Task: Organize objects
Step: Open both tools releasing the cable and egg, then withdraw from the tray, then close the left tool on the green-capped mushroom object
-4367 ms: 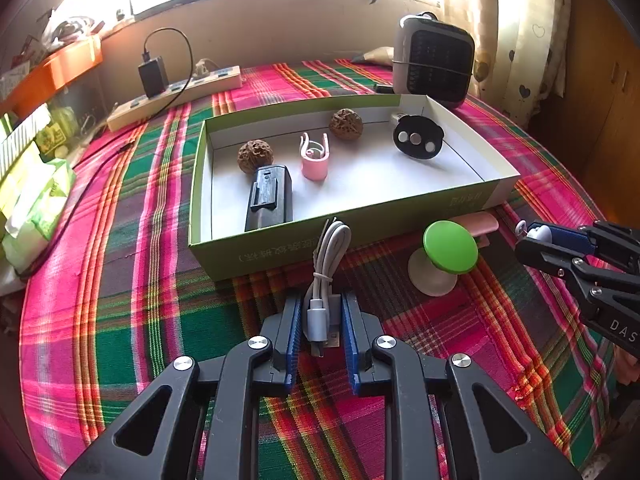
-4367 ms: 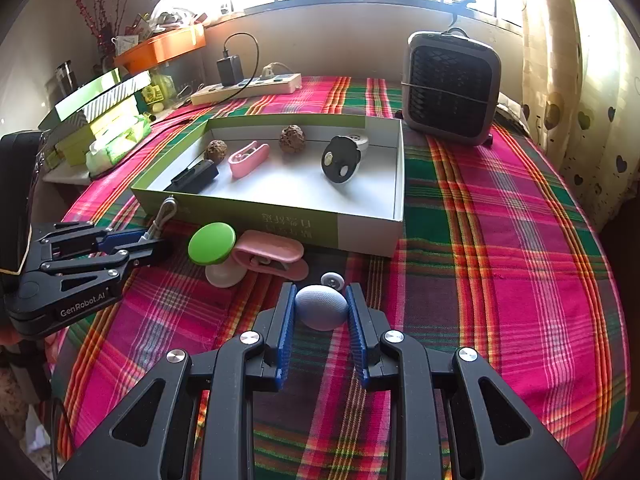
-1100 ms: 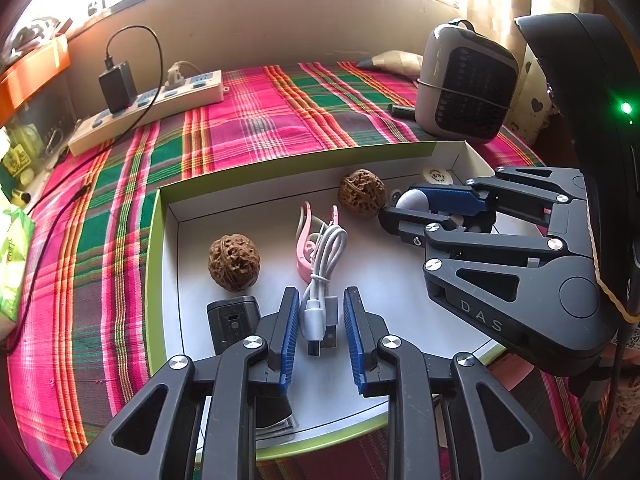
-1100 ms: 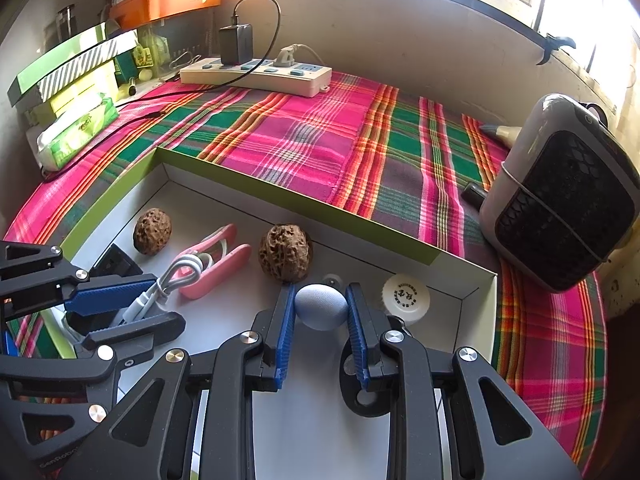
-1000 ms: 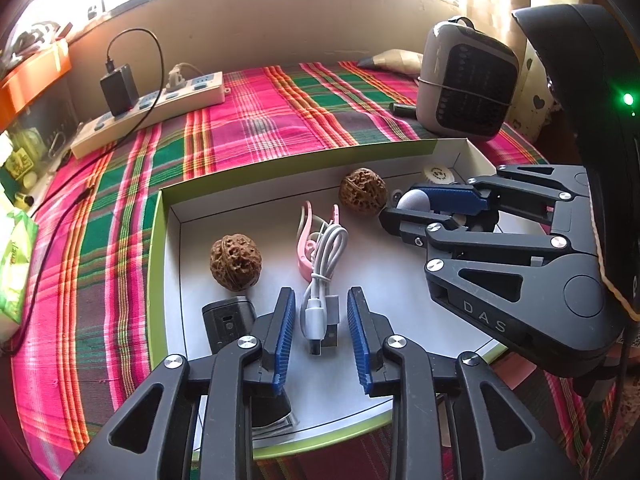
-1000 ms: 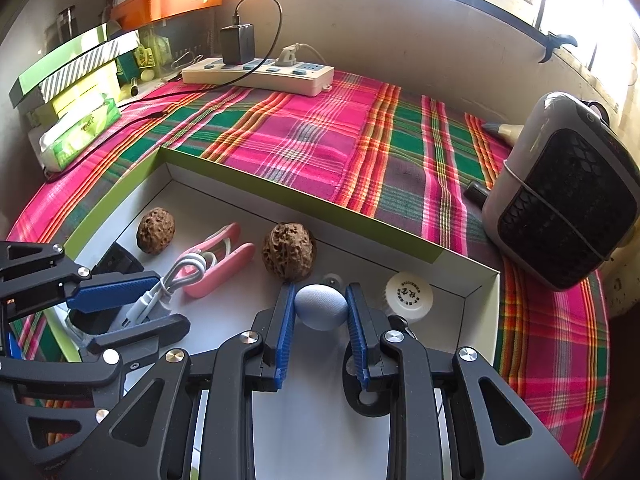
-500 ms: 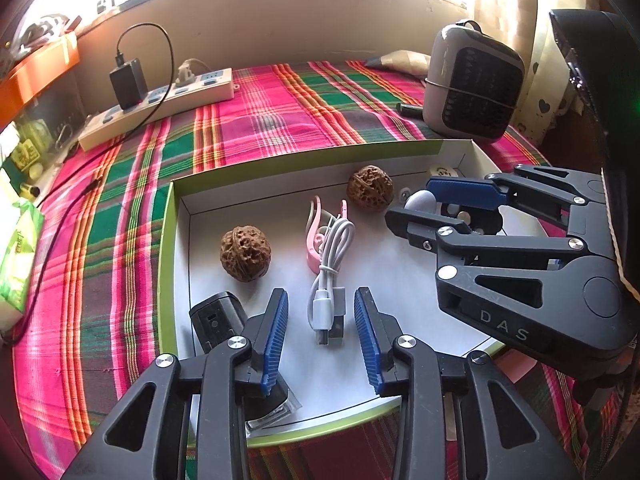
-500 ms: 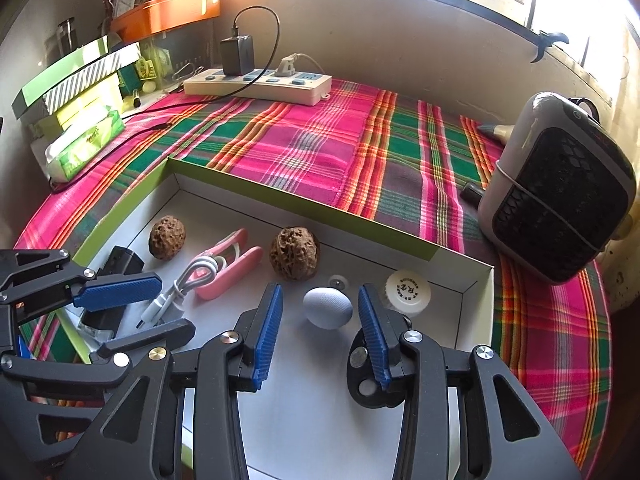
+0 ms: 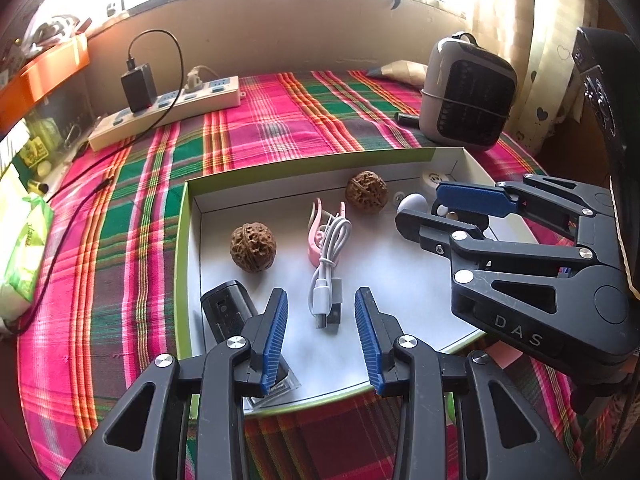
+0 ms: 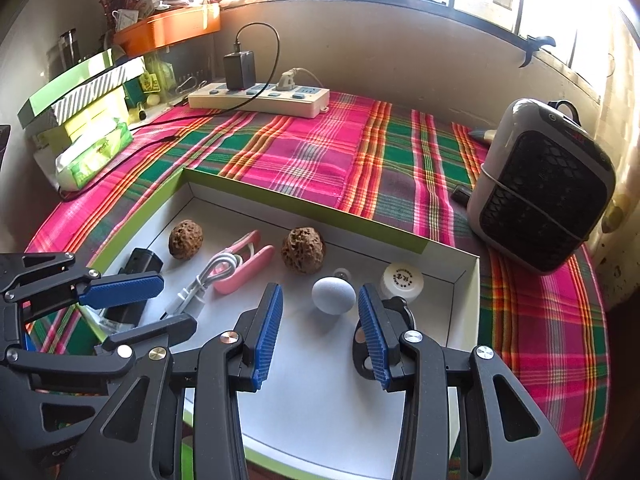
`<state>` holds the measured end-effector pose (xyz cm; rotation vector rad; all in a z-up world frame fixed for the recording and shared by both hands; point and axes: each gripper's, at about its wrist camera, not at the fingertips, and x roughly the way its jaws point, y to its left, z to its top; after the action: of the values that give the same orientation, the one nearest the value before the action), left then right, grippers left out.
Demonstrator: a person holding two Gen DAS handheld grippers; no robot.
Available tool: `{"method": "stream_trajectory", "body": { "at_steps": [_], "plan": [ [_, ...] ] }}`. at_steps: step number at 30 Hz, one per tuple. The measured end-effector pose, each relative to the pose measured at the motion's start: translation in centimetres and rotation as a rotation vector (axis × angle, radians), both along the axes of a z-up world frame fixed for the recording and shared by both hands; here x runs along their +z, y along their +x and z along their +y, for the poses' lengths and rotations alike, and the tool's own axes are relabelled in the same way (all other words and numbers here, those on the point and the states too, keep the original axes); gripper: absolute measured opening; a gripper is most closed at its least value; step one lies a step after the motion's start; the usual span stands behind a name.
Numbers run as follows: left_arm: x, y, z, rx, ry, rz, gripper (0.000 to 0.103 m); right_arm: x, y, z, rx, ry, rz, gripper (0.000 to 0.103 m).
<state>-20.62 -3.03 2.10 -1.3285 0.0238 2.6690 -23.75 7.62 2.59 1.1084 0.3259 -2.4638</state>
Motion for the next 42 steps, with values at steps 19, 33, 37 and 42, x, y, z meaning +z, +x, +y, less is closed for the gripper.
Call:
{"method": "stream_trajectory", "body": {
  "at_steps": [19,33,37,42],
  "plan": [
    [2.0,4.6,-0.4,-0.009,0.059,0.058,0.034,1.8,4.9,2.7,-0.060,-0.081,0.055,0.041],
    [1.1,7.2,1.9,-0.112,0.148,0.024,0.043,1.4,8.9,6.8,-0.144,-0.140,0.069,0.047],
    [0.7,7.3,3.0,-0.129,0.146,0.016,0.044,1.2,9.7,8.0,-0.169,-0.148,0.071,0.047],
    [0.1,7.1,4.3,-0.148,0.126,-0.002,0.044,0.7,10.1,8.9,-0.186,-0.158,0.057,0.047]
  ]
}}
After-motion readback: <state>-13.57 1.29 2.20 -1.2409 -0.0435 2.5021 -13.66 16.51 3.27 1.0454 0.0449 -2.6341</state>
